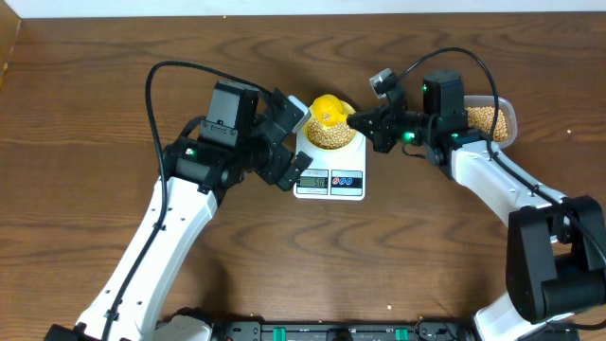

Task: Scoop item into bowl and weigh 50g on scale
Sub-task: 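Carry the scoop with the right gripper back over the soybean tub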

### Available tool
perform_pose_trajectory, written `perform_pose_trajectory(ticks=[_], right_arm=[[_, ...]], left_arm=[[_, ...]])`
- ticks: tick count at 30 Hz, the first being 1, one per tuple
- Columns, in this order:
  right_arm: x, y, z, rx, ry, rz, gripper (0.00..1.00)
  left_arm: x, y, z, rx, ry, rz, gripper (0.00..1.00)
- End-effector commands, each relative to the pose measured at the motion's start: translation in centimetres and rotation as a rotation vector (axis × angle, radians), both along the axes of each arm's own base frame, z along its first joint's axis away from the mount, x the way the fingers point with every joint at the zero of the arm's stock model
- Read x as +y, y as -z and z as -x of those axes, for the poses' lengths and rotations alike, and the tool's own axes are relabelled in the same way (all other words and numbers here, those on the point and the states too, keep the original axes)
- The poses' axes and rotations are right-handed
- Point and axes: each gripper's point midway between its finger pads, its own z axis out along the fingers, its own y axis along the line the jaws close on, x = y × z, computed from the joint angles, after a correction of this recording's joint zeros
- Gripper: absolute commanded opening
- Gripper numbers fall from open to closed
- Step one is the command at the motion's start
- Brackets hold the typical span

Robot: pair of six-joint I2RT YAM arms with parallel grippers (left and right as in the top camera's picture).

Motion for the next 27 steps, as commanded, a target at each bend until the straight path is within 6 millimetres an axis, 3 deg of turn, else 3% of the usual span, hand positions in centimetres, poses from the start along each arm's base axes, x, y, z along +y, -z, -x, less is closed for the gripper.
perform_pose_trajectory(ticks=[1,14,21,27], right_arm=[[0.0,0.2,0.1,0.007,-0.012,-0.011,0.01],[-0.5,-2.9,-1.5,-0.086,0.029,-0.067,0.01],[-3.2,-4.9,-2.6,-0.135,0.092,-0.073,0.01],[-6.6,-5.3,-3.9,-0.125,0.179,-0.080,0.01]], left_arm=[[0.0,-0.3,0.3,0.002,-0.003,0.016,0.98],[0.0,-0.3,0.3,0.002,-0.003,0.016,0.98],[0.0,-0.3,0.3,0.002,-0.003,0.016,0.98],[0.0,-0.3,0.3,0.002,-0.003,0.016,0.98]])
